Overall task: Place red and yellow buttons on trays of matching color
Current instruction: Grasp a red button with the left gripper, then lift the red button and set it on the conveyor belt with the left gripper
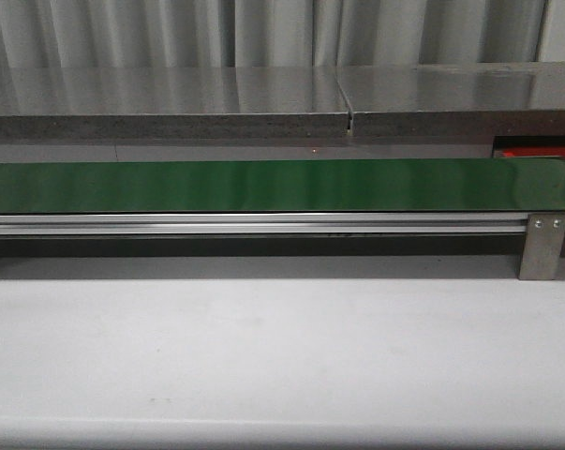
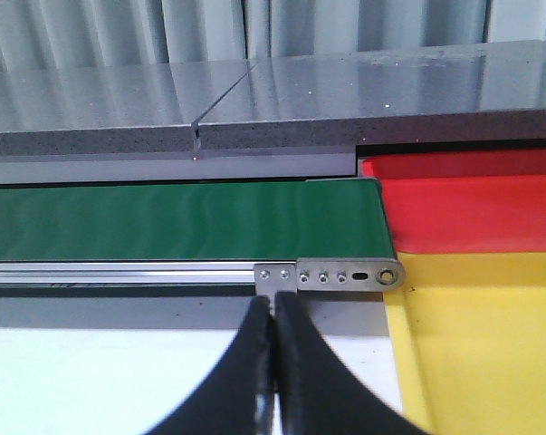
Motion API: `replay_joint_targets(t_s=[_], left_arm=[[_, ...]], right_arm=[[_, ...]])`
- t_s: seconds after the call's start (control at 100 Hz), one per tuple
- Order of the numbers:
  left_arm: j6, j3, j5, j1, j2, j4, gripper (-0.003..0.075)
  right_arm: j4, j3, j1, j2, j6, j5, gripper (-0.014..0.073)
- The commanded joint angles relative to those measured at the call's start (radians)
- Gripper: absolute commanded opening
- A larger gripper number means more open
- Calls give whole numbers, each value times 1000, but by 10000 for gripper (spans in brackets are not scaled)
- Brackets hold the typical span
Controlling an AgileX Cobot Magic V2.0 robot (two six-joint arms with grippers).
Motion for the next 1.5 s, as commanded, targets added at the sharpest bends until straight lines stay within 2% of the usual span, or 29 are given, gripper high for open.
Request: replay_joint_targets(t_s=[0.0,0.25,0.64,1.05,1.12,1.19,1.31,1.38,1.43,1.49], left_arm=[[8,-31,-43,-23,-108,-18,-19],[10,-139,-8,-114,-106,-18,-19],[10,-257,22,-263,39,-16,-19],[10,-290,2,-298,129,-10,0],[10,-290,6,-298,133,-10,65],[10,-290,8,-298,134,-10,177],[10,-290,16,-298,134,-10,442],[10,-290,27,-298,134,-10,556],[10,-294,40,-298,134,-10,593],[10,-306,57,-298,134,-10,600]], right_arm=[[-4,-18,-3,-19,-2,-86,-66],[-4,-18,-3,-19,-2,-86,-66],[-4,-18,-3,-19,-2,-86,-66],[-4,-18,-3,-19,-2,-86,-66],[-4,-18,-3,-19,-2,-86,-66],[-4,-18,-3,-19,-2,-86,-66],[-4,-18,-3,-19,-2,-86,-66],[-4,-18,-3,-19,-2,-86,-66],[-4,-18,-3,-19,-2,-86,-66],[-4,-18,-3,-19,-2,-86,-66]])
